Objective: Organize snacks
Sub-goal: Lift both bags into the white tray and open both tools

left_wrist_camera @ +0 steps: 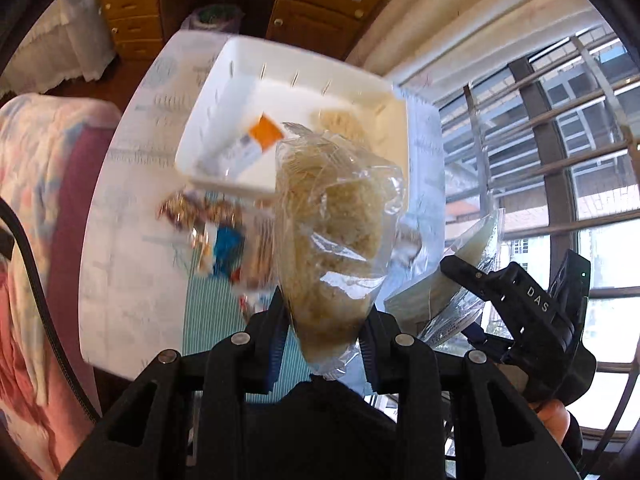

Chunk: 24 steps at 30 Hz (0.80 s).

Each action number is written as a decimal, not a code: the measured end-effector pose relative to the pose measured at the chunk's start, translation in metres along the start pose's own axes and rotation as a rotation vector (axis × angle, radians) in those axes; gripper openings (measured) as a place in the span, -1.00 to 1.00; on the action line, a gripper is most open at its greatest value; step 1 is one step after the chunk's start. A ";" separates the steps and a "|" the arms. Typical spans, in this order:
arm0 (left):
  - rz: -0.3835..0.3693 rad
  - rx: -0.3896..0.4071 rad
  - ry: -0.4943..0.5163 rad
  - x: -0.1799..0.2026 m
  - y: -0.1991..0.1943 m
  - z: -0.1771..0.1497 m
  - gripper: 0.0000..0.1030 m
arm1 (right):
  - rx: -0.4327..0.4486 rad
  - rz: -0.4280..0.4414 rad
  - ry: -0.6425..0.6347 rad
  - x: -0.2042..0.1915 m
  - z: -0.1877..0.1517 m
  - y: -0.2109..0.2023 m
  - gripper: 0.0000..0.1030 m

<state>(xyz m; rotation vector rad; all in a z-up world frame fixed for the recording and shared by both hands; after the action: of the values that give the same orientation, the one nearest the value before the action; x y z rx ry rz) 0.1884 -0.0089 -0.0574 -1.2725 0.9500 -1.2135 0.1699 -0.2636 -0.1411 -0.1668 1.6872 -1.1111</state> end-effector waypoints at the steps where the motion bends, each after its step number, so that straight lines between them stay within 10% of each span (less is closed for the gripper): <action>1: 0.001 0.010 0.004 0.000 -0.001 0.008 -0.41 | 0.002 0.001 -0.015 -0.007 0.004 0.003 0.71; 24: -0.076 0.229 0.084 -0.034 0.087 0.136 -0.40 | -0.003 -0.078 -0.218 -0.071 0.069 0.122 0.72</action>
<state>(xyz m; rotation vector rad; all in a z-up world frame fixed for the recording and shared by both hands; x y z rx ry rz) 0.3275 0.0396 -0.1326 -1.0913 0.8021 -1.4015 0.3044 -0.1937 -0.1828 -0.3461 1.4988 -1.1064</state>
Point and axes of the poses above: each gripper's, at about its wrist camera, not at the fingertips, and y roughly the way its jaws point, x to its right, z to its top, the point moved 3 cm from there along y, roughly the way its jaws point, and after that the axes turned 15 degrees about z, right-handed, at the moved point
